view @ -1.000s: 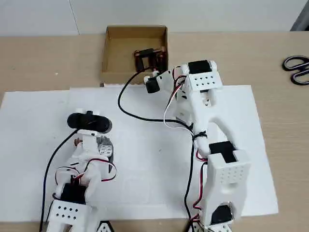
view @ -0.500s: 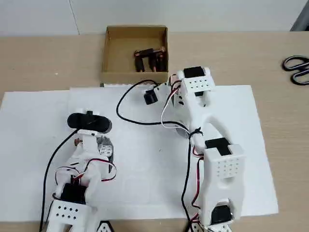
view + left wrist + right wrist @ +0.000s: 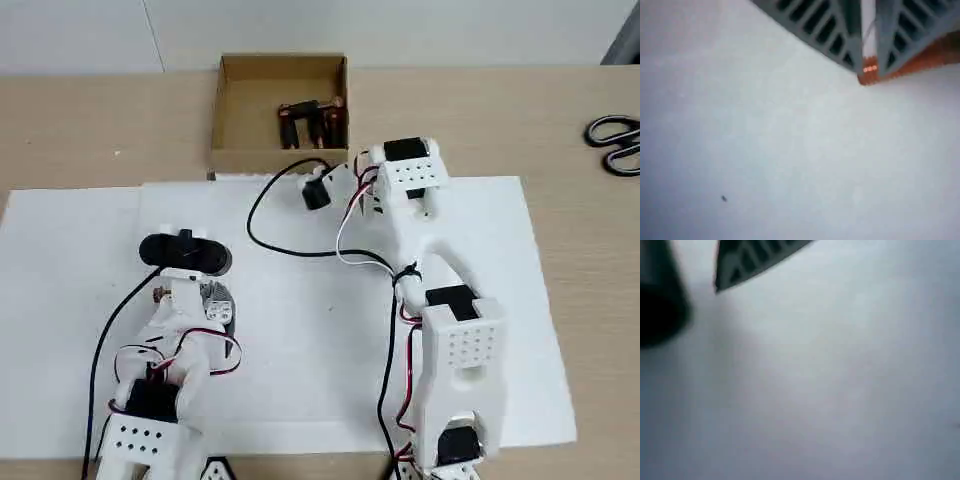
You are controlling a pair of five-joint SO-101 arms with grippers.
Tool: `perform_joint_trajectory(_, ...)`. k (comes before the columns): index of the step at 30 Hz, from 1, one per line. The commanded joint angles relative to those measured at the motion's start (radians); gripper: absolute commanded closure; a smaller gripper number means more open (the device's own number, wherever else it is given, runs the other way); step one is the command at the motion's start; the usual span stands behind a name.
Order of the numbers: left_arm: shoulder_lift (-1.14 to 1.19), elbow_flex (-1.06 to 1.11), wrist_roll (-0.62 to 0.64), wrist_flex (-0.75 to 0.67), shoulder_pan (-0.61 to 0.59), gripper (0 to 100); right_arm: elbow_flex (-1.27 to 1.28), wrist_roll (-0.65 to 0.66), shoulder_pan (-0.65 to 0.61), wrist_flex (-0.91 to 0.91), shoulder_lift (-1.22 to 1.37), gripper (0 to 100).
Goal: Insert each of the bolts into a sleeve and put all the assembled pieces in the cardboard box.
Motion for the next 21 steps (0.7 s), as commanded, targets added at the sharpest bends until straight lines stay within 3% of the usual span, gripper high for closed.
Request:
perform_joint_trajectory(1, -0.011, -0.015, 0.008, 0.0, -0.008, 99, 0.012, 0.018, -0.027, -0.016, 0.012, 88.7)
perform_joint_trajectory(15, -0.011, -0.015, 0.008, 0.0, -0.008, 99, 0.011, 0.015, -0.025, 0.002, 0.005, 87.9)
perform_joint_trajectory(21, -0.011, -0.015, 0.008, 0.0, -0.008, 99, -0.026, 0.02, -0.015, 0.05, -0.09, 75.8)
